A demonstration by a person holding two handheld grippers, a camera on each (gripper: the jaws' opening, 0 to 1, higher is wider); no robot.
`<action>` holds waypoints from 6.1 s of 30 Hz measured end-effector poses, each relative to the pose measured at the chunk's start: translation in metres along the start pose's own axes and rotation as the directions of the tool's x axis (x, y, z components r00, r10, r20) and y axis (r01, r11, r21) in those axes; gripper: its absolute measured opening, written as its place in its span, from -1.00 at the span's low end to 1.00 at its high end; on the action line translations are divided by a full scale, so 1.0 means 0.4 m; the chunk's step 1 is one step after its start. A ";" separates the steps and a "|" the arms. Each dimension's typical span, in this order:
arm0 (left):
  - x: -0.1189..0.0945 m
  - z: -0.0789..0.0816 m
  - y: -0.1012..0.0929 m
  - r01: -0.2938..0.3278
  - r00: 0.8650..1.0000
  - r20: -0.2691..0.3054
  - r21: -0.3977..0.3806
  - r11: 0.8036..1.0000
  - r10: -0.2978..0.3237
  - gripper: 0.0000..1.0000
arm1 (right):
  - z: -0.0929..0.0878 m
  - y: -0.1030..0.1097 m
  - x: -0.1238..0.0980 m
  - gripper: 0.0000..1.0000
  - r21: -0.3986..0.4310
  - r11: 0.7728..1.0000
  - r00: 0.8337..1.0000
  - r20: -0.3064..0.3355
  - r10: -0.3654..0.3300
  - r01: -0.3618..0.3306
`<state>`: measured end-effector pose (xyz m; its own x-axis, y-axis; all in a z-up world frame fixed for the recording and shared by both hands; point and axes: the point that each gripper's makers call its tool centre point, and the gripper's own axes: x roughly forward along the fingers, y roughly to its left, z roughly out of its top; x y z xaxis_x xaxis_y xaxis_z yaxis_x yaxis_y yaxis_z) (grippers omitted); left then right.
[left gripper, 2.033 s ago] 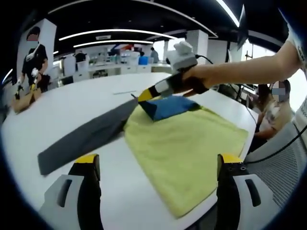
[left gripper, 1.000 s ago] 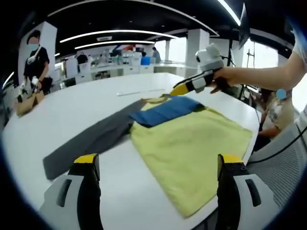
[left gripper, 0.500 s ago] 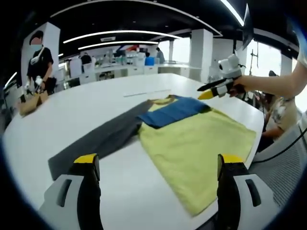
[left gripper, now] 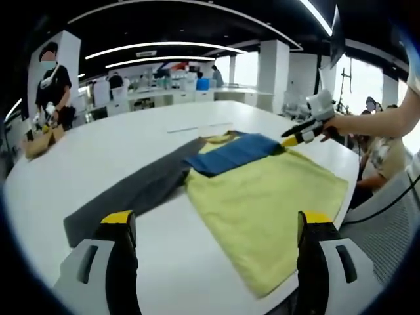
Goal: Fold the garment on the visible template until the final outline fits inside the template.
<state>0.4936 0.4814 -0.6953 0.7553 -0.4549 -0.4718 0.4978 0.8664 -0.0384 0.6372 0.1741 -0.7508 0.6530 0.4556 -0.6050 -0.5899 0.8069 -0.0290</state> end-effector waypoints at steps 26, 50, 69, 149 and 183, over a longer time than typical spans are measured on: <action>0.002 -0.007 0.005 -0.009 1.000 -0.011 -0.005 1.000 0.009 0.97 | -0.091 -0.080 0.012 -1.00 0.012 0.990 0.987 -0.070 -0.142 0.143; 0.000 -0.005 0.014 -0.017 1.000 -0.005 -0.004 1.000 0.017 0.98 | -0.131 -0.141 -0.022 -1.00 0.020 0.984 0.980 -0.103 -0.171 0.174; 0.004 -0.002 0.009 -0.012 1.000 -0.008 0.001 1.000 0.012 0.98 | -0.146 -0.180 -0.039 -0.98 0.089 0.982 0.983 -0.097 -0.156 0.165; -0.009 -0.189 0.512 -0.552 0.833 -0.169 -0.296 0.780 0.526 -0.23 | 0.005 0.159 -0.304 0.80 0.106 0.975 0.960 0.223 0.170 -0.197; -0.022 -0.167 0.530 -0.595 0.803 -0.205 -0.335 0.730 0.560 -0.99 | -0.008 0.168 -0.303 0.72 0.100 0.977 0.963 0.214 0.164 -0.188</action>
<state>0.5639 0.6827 -0.7583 0.7978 0.1621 -0.5807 -0.2287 0.9725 -0.0429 0.5168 0.1719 -0.6821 0.6340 0.6512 -0.4171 -0.6518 0.7402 0.1649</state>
